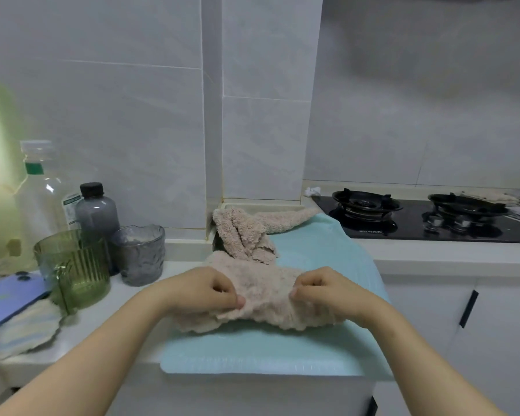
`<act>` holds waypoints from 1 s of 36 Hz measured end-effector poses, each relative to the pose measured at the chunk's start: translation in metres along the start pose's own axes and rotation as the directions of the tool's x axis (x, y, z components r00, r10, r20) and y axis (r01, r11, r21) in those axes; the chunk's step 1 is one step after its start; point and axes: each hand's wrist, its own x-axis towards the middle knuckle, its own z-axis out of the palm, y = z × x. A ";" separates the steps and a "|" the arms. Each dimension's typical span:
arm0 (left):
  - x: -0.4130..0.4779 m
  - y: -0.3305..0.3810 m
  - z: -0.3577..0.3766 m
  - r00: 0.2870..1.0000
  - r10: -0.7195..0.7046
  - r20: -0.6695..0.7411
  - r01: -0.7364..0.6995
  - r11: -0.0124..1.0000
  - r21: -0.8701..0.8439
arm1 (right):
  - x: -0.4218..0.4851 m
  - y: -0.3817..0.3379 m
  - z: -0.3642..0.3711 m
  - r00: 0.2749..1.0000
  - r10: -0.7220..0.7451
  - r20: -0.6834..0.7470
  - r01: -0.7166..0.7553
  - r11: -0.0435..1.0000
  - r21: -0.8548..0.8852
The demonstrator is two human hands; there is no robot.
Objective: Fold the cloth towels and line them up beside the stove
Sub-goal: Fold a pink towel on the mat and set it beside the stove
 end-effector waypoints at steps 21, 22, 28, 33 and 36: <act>0.076 -0.031 0.013 0.867 -0.269 -0.419 0.321 0.946 0.055 | 0.072 0.041 0.022 0.944 0.106 -0.313 -0.243 0.864 -0.440; 0.077 -0.030 0.013 0.868 -0.278 -0.411 0.335 0.939 0.072 | 0.071 0.040 0.022 0.947 0.087 -0.309 -0.230 0.857 -0.462; 0.073 -0.026 0.013 0.815 -0.217 -0.537 0.287 0.957 0.048 | 0.060 0.035 0.023 0.946 0.007 -0.325 -0.144 0.905 -0.399; 0.062 0.001 0.006 0.612 -0.055 -0.789 0.093 0.996 0.003 | 0.055 0.028 0.009 0.740 -0.336 -0.583 -0.010 0.861 -0.508; 0.065 0.015 0.000 0.501 0.016 -0.865 -0.001 1.000 0.018 | 0.056 0.021 0.002 0.552 -0.431 -0.714 -0.080 0.825 -0.560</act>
